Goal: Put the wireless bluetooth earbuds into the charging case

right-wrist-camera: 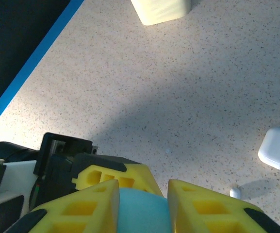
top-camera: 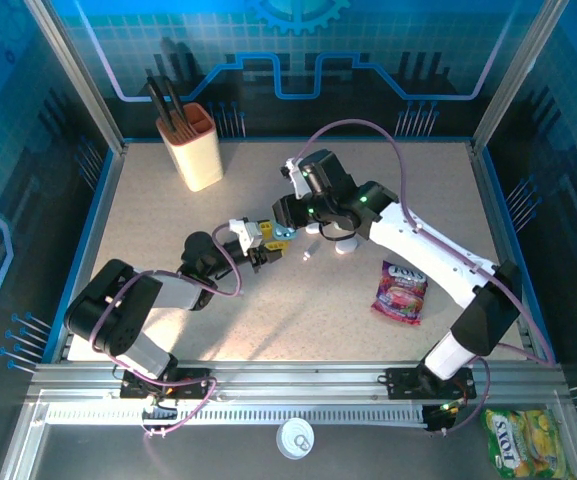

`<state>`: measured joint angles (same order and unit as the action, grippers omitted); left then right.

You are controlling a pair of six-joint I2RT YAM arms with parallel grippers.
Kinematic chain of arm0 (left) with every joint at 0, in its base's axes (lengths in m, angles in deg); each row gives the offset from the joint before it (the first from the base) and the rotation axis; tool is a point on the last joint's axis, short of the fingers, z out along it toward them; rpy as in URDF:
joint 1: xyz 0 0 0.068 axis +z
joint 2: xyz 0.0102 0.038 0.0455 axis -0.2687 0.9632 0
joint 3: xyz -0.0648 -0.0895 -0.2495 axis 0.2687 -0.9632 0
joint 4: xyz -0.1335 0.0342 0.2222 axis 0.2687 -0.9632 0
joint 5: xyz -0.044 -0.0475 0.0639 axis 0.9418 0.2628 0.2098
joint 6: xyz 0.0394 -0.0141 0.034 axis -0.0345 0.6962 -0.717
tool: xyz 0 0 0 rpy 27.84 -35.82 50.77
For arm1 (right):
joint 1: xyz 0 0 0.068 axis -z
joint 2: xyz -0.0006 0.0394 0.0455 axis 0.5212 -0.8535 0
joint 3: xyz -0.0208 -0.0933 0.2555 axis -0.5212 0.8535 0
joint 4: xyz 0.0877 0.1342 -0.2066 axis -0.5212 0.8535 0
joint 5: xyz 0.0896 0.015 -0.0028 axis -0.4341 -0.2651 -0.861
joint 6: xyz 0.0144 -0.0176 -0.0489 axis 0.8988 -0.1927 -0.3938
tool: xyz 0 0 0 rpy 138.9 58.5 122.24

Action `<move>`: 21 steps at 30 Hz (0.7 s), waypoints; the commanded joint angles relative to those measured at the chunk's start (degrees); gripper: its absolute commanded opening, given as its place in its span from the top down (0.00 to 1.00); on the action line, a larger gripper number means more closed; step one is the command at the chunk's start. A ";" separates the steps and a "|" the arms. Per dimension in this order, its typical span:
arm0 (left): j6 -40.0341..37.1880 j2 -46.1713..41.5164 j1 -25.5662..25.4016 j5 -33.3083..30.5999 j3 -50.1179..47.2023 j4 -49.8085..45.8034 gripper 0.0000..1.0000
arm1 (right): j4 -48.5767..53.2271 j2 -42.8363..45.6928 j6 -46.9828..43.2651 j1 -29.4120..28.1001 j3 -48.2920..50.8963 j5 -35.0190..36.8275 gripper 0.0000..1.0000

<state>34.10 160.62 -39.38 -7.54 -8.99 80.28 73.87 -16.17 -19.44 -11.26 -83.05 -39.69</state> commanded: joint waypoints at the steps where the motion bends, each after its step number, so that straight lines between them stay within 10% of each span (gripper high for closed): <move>1: 2.76 -0.19 -0.21 -0.60 1.78 2.43 0.67 | 3.27 2.12 -1.06 0.44 0.75 1.93 0.69; 8: 5.71 -0.41 -0.22 -0.97 2.78 2.40 0.67 | -0.40 6.25 2.94 3.03 5.21 -1.74 0.60; 14: 9.69 -1.11 -0.27 -0.86 3.78 2.40 0.67 | -11.30 11.93 14.43 9.33 15.64 -19.36 0.38; 21: 11.60 -2.09 -0.27 -0.28 4.38 2.45 0.66 | -26.38 12.68 25.25 11.56 25.50 -34.30 0.35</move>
<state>43.79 160.27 -39.40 -8.13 -6.26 80.78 56.54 -3.69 -0.60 -0.29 -59.69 -64.61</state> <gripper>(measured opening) 0.353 0.649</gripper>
